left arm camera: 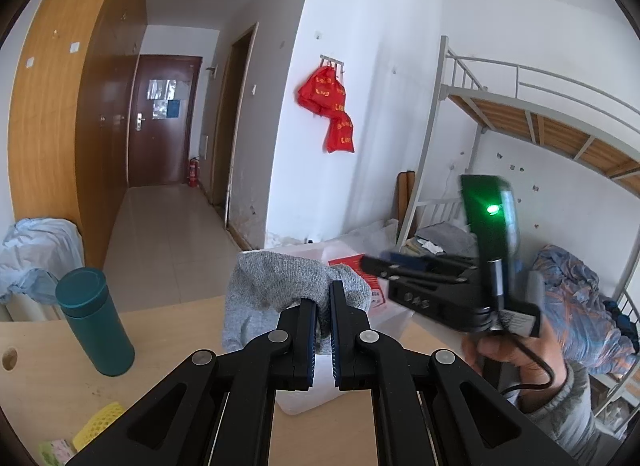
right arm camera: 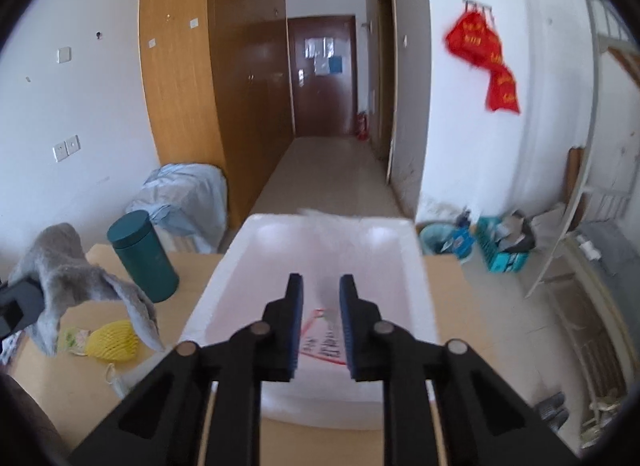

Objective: Organize soft objects
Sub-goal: 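Open the right tool to release the zip bag inside the box, then move the grey sock over the white foam box with the left tool, then open the left tool to drop the grey sock into the box, then move both tools away from the box toward the yellow net and masks, then grasp the yellow foam net with the left tool while the right tool grasps the blue masks, then carry the yellow net and blue masks over the white foam box with both tools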

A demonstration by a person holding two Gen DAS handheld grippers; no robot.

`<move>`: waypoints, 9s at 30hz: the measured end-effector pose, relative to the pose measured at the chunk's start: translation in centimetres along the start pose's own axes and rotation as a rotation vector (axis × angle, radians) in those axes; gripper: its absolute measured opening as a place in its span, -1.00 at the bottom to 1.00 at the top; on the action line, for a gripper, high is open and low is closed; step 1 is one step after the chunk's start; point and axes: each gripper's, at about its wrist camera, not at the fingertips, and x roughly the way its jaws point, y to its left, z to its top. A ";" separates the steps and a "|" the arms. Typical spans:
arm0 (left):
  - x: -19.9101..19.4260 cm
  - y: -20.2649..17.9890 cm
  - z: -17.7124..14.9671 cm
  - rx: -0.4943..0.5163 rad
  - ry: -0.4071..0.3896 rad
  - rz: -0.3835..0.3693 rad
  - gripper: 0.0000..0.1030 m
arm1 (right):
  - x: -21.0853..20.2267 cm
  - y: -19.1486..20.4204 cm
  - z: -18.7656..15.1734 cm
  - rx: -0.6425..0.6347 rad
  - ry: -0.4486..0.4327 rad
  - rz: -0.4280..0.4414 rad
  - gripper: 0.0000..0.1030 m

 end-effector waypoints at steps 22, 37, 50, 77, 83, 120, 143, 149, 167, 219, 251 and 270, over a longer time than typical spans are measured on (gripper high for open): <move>-0.4 0.5 0.1 -0.010 -0.013 -0.010 -0.88 | 2.8 0.9 -2.3 0.084 0.303 0.214 -0.59; -0.6 0.5 0.0 0.005 -0.020 -0.019 -0.88 | 0.8 -0.8 -1.3 0.067 0.247 0.166 -0.57; -0.2 -0.1 -0.3 0.020 -0.003 -0.048 -0.88 | -4.3 -1.1 -1.5 0.127 0.011 0.180 0.28; 11.2 -2.1 1.0 0.040 0.150 -0.187 -0.74 | -6.6 -3.6 -3.1 0.145 -0.025 0.115 0.28; 10.7 -2.0 0.8 0.056 0.132 -0.136 0.21 | -6.2 -3.6 -3.3 0.144 -0.019 0.120 0.28; -2.2 2.6 -1.3 -0.012 0.080 0.095 0.41 | -7.9 4.4 -4.7 0.010 0.001 0.255 0.28; -15.2 16.7 -8.5 -0.202 0.100 0.405 0.88 | 0.2 17.5 -8.9 -0.134 0.180 0.357 0.80; -14.7 19.7 -11.1 -0.245 0.136 0.373 0.89 | 3.0 17.1 -10.7 -0.134 0.244 0.352 0.80; -5.3 20.9 -13.8 -0.162 0.222 0.330 0.89 | 6.1 16.6 -12.3 -0.135 0.291 0.369 0.80; -0.6 23.8 -15.7 -0.201 0.308 0.342 -0.70 | 8.7 18.2 -13.9 -0.218 0.312 0.296 0.38; -6.1 19.9 -13.9 -0.198 0.181 0.342 -0.70 | 4.1 15.7 -12.9 -0.131 0.231 0.322 -0.68; -11.3 11.0 -15.5 -0.178 0.183 0.301 -0.70 | -3.7 11.6 -16.0 -0.047 0.176 0.272 -0.68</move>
